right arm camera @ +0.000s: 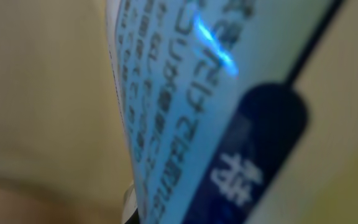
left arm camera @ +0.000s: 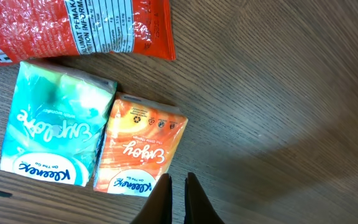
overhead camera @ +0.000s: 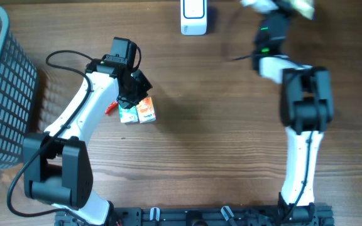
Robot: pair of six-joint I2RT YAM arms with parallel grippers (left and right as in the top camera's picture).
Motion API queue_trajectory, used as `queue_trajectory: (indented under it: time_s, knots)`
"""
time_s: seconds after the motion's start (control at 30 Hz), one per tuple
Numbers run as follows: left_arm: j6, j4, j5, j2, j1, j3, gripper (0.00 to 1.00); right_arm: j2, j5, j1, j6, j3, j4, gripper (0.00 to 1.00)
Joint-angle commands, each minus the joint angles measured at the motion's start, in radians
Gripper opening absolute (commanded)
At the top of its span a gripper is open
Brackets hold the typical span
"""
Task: Scan the item barcode
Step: 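Move the cream bag right and drop it at the table's right edge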
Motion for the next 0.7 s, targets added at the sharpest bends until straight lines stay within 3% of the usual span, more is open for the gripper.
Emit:
queue_trajectory:
  time_s: [0.0, 0.2, 0.3, 0.43, 0.57, 0.67]
  knots:
    - [0.019, 0.002, -0.013, -0.005, -0.001, -0.002, 0.05, 0.009, 0.357, -0.115, 0.261, 0.026, -0.114, 0.04]
    - [0.019, 0.002, -0.013, -0.005, -0.001, -0.002, 0.05, 0.009, 0.454, -0.257, 0.440, 0.026, -0.518, 0.04]
    - [0.019, 0.002, -0.013, -0.005, -0.001, -0.002, 0.05, 0.009, 0.534, -0.306, 0.532, 0.026, -0.567, 0.04]
    - [0.019, -0.002, -0.013, -0.005, -0.001, -0.002, 0.04, 0.009, 0.554, -0.340, 0.521, 0.026, -0.567, 0.05]
    - [0.019, 0.000, -0.013, -0.005, -0.001, -0.002, 0.07, 0.009, 0.550, -0.341, 0.525, 0.026, -0.567, 0.31]
    - [0.019, -0.001, -0.013, -0.005, -0.001, -0.002, 0.09, 0.009, 0.520, -0.329, 0.526, 0.026, -0.590, 0.73]
